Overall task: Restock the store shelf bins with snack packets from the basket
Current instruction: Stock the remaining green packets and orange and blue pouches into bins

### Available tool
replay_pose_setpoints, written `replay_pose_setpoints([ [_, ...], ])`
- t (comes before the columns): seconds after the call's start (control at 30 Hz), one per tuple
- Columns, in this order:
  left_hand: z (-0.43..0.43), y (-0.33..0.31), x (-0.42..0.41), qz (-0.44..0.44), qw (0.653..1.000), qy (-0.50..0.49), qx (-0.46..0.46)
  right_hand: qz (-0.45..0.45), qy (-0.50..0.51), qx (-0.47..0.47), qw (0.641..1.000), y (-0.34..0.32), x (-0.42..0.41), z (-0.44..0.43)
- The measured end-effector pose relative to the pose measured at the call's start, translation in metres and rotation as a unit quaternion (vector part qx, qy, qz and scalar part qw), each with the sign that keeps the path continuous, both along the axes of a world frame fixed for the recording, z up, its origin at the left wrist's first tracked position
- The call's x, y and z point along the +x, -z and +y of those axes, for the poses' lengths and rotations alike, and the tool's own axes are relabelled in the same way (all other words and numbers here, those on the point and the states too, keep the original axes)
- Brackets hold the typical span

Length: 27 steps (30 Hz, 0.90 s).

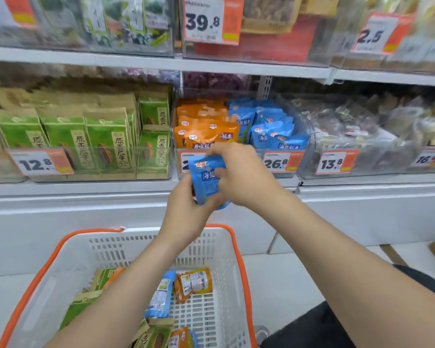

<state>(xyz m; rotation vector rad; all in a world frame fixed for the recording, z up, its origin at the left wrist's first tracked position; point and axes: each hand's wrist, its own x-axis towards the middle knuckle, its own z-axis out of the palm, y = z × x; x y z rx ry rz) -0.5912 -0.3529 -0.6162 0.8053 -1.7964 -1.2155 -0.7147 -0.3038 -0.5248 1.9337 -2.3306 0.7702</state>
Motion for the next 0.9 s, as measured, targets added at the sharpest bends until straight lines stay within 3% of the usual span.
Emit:
replay_pose_setpoints([
  [0.17,-0.013,-0.056,-0.032,0.031,0.987,-0.051,-0.147,0.041,0.021,-0.015,0.999,-0.06,-0.034,-0.016],
  [0.27,-0.026,-0.086,-0.06,0.002,0.972,-0.11,-0.209,0.003,0.017,0.005,1.0,-0.086,-0.051,-0.028],
  [0.37,-0.036,-0.111,-0.083,-0.042,0.962,-0.164,-0.215,-0.062,0.029,-0.013,0.998,-0.093,-0.074,-0.036],
  [0.47,-0.049,-0.123,-0.101,-0.063,0.964,-0.175,-0.191,-0.104,0.116,-0.062,0.986,-0.079,-0.106,-0.034],
  [0.57,-0.06,-0.125,-0.12,-0.067,0.968,-0.16,-0.183,-0.05,0.196,-0.017,0.979,-0.052,-0.138,-0.036],
  [0.73,-0.078,-0.12,-0.158,-0.1,0.966,-0.141,-0.193,0.08,0.219,0.034,0.972,-0.024,-0.155,-0.05],
  [0.9,-0.091,-0.115,-0.177,-0.163,0.945,-0.163,-0.233,0.127,0.226,0.028,0.965,-0.016,-0.161,-0.071],
])
